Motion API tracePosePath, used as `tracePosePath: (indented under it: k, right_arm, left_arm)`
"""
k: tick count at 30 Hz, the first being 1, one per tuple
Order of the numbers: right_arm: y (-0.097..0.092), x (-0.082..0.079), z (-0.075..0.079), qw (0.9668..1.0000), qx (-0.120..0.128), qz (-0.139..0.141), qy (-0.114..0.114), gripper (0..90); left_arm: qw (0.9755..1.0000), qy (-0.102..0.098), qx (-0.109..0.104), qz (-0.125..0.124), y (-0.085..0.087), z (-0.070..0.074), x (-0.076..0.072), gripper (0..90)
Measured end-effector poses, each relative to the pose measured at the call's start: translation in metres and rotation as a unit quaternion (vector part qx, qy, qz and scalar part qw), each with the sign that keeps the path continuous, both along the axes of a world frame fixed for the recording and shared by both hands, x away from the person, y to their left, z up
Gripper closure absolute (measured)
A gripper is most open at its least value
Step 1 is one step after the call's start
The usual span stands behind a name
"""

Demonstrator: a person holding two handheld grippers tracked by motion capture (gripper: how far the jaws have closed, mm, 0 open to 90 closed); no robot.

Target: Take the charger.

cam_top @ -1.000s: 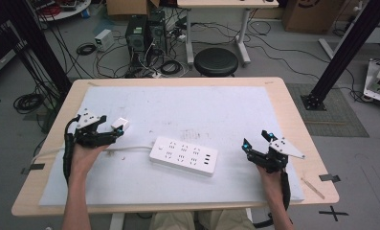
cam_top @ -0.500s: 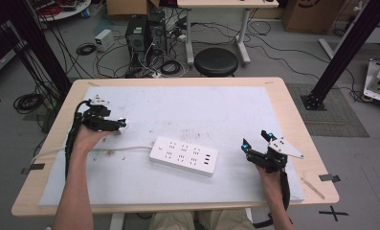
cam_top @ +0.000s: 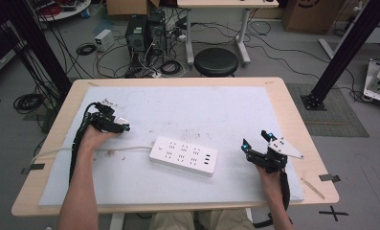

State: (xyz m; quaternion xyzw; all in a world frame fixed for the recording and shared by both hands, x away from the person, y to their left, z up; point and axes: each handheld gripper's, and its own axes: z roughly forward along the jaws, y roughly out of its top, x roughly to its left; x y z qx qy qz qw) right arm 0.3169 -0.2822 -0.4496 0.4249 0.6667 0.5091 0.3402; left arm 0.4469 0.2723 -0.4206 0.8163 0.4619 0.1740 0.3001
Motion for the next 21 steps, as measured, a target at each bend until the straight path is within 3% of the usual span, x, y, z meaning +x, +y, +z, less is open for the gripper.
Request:
tracePosePath:
  k: [9, 21]
  right_arm:
    - [0.0004, 0.0001, -0.0001, 1.0, 0.0, 0.001, 0.0, 20.5]
    - [0.0007, 0.0001, -0.0002, 1.0, -0.001, 0.001, -0.001, 20.5]
  left_arm:
    - [0.9998, 0.018, 0.007, 0.001, -0.0012, -0.0073, 0.0041, 26.1]
    - [0.9995, 0.025, 0.019, 0.004, 0.0005, -0.0099, 0.0056, 33.8]
